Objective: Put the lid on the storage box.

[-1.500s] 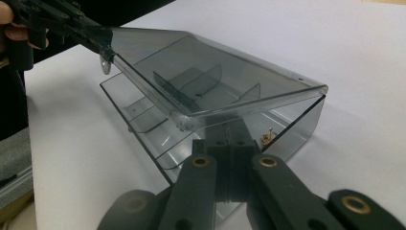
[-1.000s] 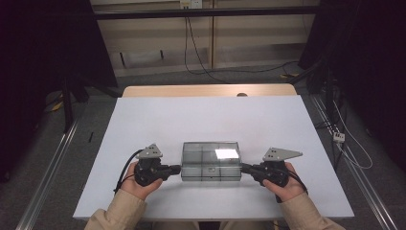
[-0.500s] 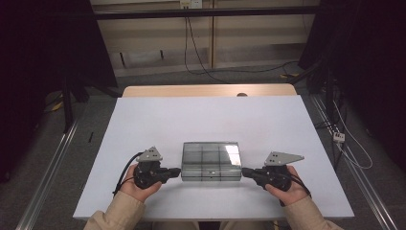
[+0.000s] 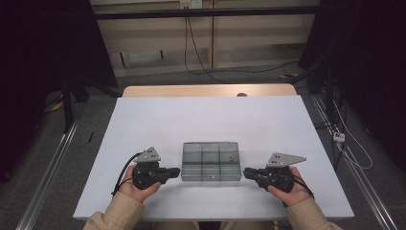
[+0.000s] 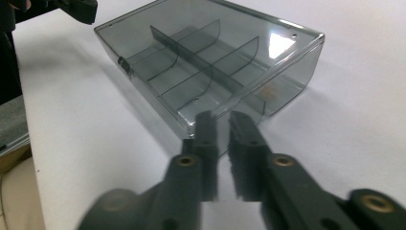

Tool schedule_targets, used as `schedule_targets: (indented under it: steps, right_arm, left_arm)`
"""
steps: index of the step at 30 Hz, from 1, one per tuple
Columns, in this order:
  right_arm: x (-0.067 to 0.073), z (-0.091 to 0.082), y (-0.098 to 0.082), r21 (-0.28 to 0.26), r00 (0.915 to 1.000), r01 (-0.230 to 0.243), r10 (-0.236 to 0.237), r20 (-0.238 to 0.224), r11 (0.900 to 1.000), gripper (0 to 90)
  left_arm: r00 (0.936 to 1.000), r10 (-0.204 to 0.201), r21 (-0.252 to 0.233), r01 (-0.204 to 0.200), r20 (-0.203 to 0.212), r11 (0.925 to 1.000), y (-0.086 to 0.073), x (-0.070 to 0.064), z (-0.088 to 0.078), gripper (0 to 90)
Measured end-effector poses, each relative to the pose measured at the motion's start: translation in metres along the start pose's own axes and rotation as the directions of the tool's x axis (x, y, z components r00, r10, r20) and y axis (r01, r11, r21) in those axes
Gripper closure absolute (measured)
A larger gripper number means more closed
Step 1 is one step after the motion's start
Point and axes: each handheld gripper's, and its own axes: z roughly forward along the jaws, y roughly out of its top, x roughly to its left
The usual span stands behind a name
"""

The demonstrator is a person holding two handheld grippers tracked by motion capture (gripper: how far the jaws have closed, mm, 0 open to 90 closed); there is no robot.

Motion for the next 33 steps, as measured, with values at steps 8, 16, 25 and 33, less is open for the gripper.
schedule_targets:
  steps: [8, 16, 25, 33]
  right_arm:
    - [-0.005, -0.002, 0.0, -0.023, 0.9986, -0.005, 0.006, 0.052, 1.0, 35.6]
    - [-0.013, -0.003, -0.004, -0.018, 0.9936, -0.021, 0.023, 0.11, 1.0, 22.3]
    - [-0.025, -0.01, -0.01, -0.024, 0.9883, -0.041, 0.044, 0.146, 0.999, 18.1]
    - [-0.032, -0.013, -0.015, -0.023, 0.9832, -0.043, 0.046, 0.176, 0.999, 17.8]
  left_arm:
    - [0.9991, -0.001, -0.05, -0.001, -0.043, 0.9987, 0.001, 0.008, -0.013, 47.8]
    - [0.9979, -0.007, -0.055, 0.003, -0.064, 0.9985, -0.006, 0.018, -0.017, 26.6]
    - [0.9976, -0.009, -0.074, 0.004, -0.068, 0.9973, -0.01, 0.028, -0.02, 16.6]
    - [0.9969, -0.014, -0.093, 0.006, -0.077, 0.9957, -0.014, 0.037, -0.026, 12.9]
